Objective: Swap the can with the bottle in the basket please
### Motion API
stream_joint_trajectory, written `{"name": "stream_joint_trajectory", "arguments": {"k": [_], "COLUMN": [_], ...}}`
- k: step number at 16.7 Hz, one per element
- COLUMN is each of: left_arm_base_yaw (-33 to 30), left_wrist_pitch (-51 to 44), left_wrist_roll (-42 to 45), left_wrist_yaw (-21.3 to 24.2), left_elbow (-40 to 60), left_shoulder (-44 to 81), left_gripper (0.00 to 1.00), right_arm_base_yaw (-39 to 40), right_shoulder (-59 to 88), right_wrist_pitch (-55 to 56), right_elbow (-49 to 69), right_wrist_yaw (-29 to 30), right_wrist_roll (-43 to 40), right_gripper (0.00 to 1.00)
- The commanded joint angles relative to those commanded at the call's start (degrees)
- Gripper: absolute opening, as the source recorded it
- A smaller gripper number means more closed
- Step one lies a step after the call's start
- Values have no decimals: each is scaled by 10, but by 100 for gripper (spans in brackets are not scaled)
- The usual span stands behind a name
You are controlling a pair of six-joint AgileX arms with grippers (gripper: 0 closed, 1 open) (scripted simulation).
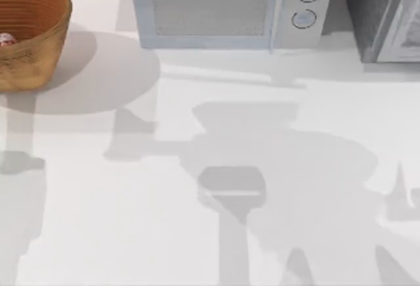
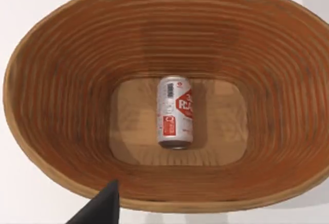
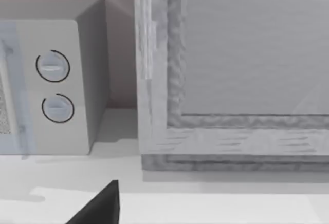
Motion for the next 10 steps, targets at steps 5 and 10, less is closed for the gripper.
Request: {"name": "stream_joint_trajectory", "arguments": {"k": [5,10], "left_arm_base_yaw": [16,24], "left_wrist_pitch": [-149,-263], "left_wrist_roll": [20,34], "left_wrist_yaw": [33,61], "left_elbow": [291,509], "left_shoulder": [269,485], "left_gripper": [100,100], "right_arm_base_yaw": [0,0], "right_shoulder": [0,0], "right_wrist_pitch": [0,0], "right_elbow": [0,0], "right_wrist_yaw": [0,0], "right_wrist_roll": [0,0], "right_gripper": [100,100]}}
